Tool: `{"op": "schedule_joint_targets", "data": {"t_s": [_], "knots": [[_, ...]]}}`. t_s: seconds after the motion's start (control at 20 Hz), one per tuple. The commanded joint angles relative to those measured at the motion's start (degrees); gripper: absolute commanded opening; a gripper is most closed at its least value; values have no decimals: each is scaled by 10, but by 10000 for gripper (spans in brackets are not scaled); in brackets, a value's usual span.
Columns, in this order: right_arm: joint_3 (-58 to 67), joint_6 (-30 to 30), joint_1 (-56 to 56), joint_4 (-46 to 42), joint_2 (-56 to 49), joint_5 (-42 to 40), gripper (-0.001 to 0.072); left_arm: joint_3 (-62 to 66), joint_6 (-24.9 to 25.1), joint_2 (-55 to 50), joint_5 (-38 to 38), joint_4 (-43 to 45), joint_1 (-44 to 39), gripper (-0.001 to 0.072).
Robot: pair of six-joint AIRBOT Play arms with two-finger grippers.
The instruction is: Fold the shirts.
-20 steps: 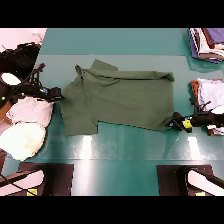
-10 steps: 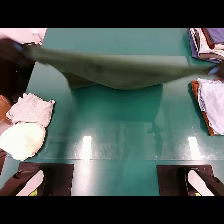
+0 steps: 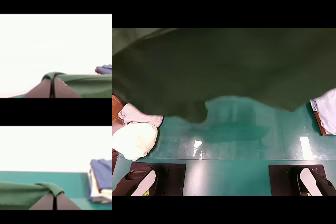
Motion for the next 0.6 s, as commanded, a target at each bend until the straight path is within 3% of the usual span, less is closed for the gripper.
{"op": "schedule_joint_targets", "data": {"t_s": [0.0,0.3,0.45,0.55], "knots": [[50,23,-26,3,-46,70,17,-42,-7,-2,-2,0,0,26],[-133,28,59,-45,-155,123,17,-269,-3,-92,-57,-2,-49,27],[-217,29,149,-132,-234,110,17,-346,26,-186,-52,4,-90,27],[-250,34,180,-143,-299,80,17,-358,29,-271,-40,17,-92,28]]}}
